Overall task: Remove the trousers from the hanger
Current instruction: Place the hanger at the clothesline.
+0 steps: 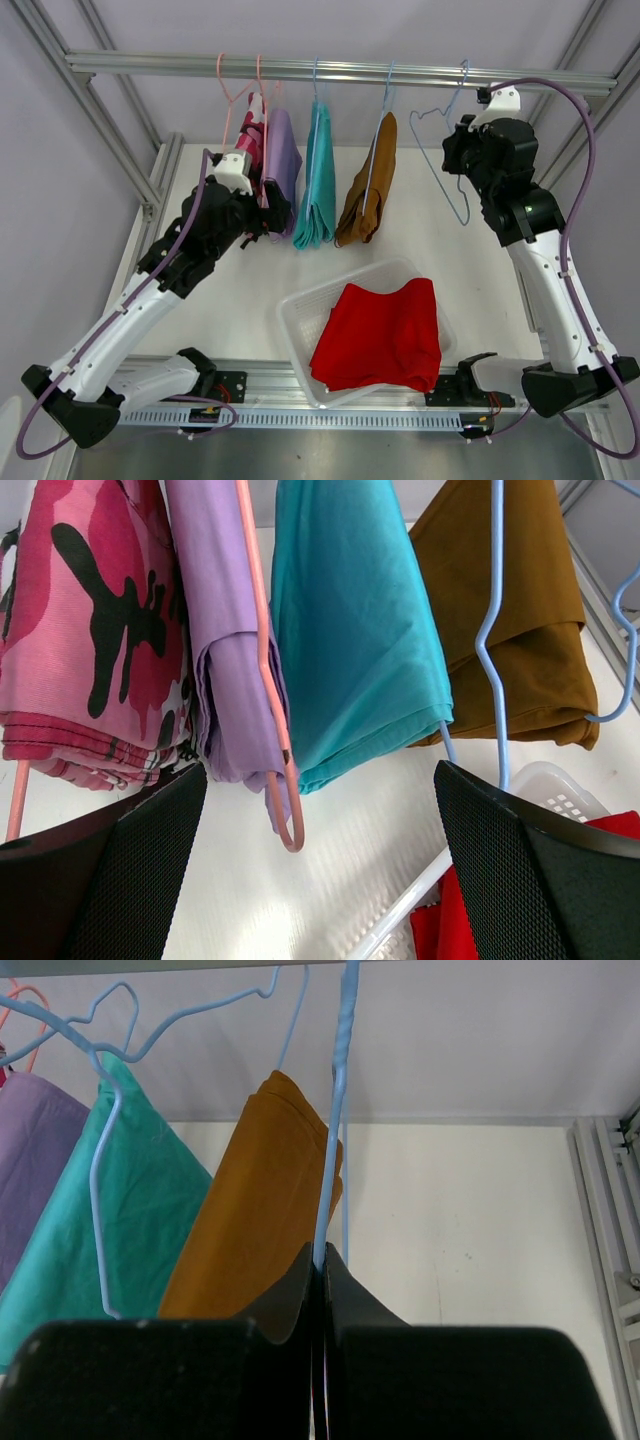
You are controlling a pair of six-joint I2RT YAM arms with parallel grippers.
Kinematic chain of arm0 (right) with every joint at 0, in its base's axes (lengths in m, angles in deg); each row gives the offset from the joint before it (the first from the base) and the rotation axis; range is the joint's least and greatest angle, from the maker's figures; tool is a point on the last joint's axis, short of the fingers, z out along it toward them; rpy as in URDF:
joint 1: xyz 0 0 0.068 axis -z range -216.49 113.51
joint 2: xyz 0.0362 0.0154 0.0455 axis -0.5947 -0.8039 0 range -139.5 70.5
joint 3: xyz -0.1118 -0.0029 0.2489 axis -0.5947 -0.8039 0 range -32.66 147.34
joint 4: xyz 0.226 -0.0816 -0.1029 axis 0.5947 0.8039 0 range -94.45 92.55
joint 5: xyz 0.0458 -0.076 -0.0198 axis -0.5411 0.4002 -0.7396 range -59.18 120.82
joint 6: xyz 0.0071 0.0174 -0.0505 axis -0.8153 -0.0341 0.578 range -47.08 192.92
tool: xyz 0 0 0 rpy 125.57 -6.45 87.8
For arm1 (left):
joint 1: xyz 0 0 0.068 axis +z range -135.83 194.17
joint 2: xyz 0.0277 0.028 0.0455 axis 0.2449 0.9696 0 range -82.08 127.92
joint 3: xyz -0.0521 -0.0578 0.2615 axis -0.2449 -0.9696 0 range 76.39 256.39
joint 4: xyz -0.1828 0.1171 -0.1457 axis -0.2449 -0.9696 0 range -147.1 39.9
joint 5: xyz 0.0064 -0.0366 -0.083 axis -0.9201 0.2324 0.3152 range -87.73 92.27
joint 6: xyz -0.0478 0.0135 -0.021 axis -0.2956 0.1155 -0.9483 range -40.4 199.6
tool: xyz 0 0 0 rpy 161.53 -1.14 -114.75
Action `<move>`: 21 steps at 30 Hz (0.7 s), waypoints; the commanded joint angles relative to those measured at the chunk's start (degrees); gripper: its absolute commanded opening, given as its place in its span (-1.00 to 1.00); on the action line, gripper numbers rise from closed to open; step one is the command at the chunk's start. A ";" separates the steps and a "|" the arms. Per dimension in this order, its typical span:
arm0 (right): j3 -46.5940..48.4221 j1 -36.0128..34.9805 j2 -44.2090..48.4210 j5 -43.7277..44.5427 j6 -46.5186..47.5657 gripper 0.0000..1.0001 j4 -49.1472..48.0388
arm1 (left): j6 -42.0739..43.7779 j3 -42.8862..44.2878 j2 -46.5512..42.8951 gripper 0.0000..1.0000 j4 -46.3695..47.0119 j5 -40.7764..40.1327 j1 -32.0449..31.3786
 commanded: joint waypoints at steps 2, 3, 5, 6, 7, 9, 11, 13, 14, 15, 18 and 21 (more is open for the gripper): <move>-0.09 0.88 0.16 -1.14 -0.20 -1.00 -5.04 | -0.67 1.94 0.30 0.99 -0.21 1.54 1.23; -1.49 1.06 0.25 -1.41 -0.38 -1.00 -5.21 | -0.67 1.94 0.30 0.99 -0.21 1.63 1.32; -2.99 1.32 0.86 -1.59 -0.64 -1.00 -5.74 | -0.67 1.86 0.38 0.99 -0.21 1.81 1.41; -4.83 1.50 1.21 -1.85 -0.90 -1.00 -6.09 | -0.76 2.03 0.38 0.99 -0.21 1.90 1.41; -5.72 1.76 1.56 -2.11 -1.08 -1.00 -6.61 | -0.76 2.03 0.38 0.99 -0.30 1.90 1.41; -7.39 2.03 2.70 -2.55 -1.61 -1.00 -7.06 | -0.85 2.12 0.47 0.99 -0.21 2.33 1.41; -9.50 2.29 3.49 -2.99 -2.22 -0.74 -7.50 | -0.85 2.03 0.47 0.99 -0.30 2.42 1.58; -11.51 2.29 4.29 -3.43 -2.92 -0.56 -7.67 | -0.85 2.21 0.30 0.99 -0.30 2.42 1.59; -12.31 2.29 4.64 -3.52 -3.10 -0.51 -8.02 | -0.85 2.21 0.30 0.99 -0.21 2.42 1.59; -13.01 2.29 5.51 -3.61 -3.28 -0.40 -8.20 | -0.85 2.12 0.21 0.99 -0.30 2.51 1.67; -14.86 2.12 7.53 -4.31 -4.07 -0.01 -7.94 | -0.93 2.29 -0.05 0.99 -0.47 2.95 1.76; -16.62 1.59 9.56 -5.36 -5.04 0.16 -7.94 | -0.93 2.21 -0.32 0.98 -0.30 3.13 1.76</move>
